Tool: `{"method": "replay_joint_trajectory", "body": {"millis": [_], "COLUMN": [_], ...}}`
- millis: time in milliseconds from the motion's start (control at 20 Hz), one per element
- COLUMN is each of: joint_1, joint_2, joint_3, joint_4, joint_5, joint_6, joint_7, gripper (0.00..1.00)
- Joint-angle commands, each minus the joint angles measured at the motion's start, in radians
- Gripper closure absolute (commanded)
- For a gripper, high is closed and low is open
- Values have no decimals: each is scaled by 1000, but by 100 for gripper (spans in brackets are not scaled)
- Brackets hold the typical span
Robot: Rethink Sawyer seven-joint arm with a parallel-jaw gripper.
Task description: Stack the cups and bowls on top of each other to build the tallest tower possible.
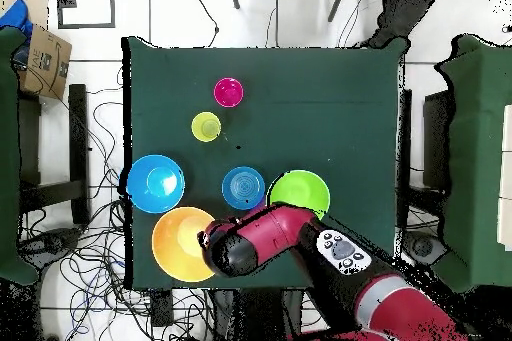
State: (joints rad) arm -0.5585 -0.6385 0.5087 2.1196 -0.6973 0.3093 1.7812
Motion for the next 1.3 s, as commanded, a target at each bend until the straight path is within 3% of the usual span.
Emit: {"method": "replay_joint_trajectory", "body": {"millis": [50,1000,1300], "joint_1": [-24,-101,-171], "joint_2": [-50,-101,-178], "joint_3": [76,179,270], "joint_4": [62,151,213], "joint_5": [75,170,250], "joint_6": [120,170,240], "joint_7": [-9,-51,-82], "gripper": [100,100,100]}}
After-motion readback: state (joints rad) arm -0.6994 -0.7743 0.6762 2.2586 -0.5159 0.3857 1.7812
